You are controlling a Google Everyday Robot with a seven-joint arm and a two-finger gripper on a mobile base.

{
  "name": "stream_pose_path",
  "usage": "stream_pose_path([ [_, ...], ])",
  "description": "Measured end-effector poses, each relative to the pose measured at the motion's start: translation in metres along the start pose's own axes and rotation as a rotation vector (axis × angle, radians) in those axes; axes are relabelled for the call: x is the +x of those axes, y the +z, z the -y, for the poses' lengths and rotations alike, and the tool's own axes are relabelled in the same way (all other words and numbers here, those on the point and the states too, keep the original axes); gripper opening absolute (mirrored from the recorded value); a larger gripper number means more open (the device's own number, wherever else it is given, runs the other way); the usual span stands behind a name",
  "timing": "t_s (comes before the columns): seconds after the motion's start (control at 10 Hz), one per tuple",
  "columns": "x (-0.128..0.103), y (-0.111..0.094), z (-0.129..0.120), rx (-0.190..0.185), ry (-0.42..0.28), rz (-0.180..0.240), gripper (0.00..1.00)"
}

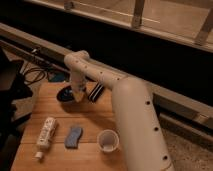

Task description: Drag the ceramic bowl in a circle

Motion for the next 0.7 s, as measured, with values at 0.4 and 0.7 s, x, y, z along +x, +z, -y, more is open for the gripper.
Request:
stream_pose_path([
  [0.4, -0.034, 0.006, 0.021, -0.009, -0.067, 0.023, 0.0],
  [0.7, -0.062, 0.016, 0.005, -0.053, -0.119, 0.049, 0.0],
])
